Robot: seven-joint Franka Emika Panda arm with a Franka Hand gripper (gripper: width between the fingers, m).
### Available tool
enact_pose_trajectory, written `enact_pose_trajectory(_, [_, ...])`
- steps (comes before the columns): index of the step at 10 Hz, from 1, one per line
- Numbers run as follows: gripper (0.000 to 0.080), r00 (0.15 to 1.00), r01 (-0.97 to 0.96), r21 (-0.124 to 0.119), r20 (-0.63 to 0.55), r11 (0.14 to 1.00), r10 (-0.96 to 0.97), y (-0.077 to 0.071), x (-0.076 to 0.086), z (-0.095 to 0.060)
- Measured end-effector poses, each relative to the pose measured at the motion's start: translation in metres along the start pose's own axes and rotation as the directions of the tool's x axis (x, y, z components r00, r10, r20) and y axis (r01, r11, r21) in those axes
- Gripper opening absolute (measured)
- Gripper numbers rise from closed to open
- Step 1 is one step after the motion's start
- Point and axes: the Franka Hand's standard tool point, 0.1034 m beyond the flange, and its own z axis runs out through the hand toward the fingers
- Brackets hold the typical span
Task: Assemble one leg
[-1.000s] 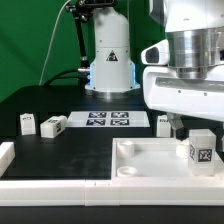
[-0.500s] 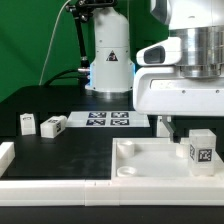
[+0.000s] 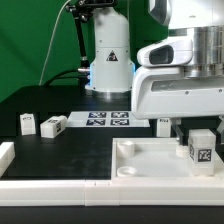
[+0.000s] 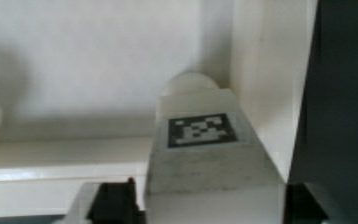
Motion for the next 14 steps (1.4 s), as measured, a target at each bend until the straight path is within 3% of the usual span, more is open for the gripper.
enact_pose_trajectory(1, [0.029,1.0,-0.013,0.001,0.0,1.0,0.013,0.0,0.0,0.0])
enact_pose_trajectory(4, [0.029,0.997,-0.073,0.003,0.0,0.997,0.073,-0.0007,-0.0003,0.0001])
enact_pose_trajectory(6, [0.029,0.935,-0.354,0.01,-0.007,0.935,0.354,0.0005,-0.0008,0.0002])
enact_pose_trajectory(8, [0.0291,0.871,-0.49,0.021,-0.001,0.871,0.491,0.0023,-0.0005,0.0])
enact_pose_trajectory(14, [0.0292,0.376,-0.926,0.009,0.019,0.376,0.926,-0.0004,-0.0033,0.0005])
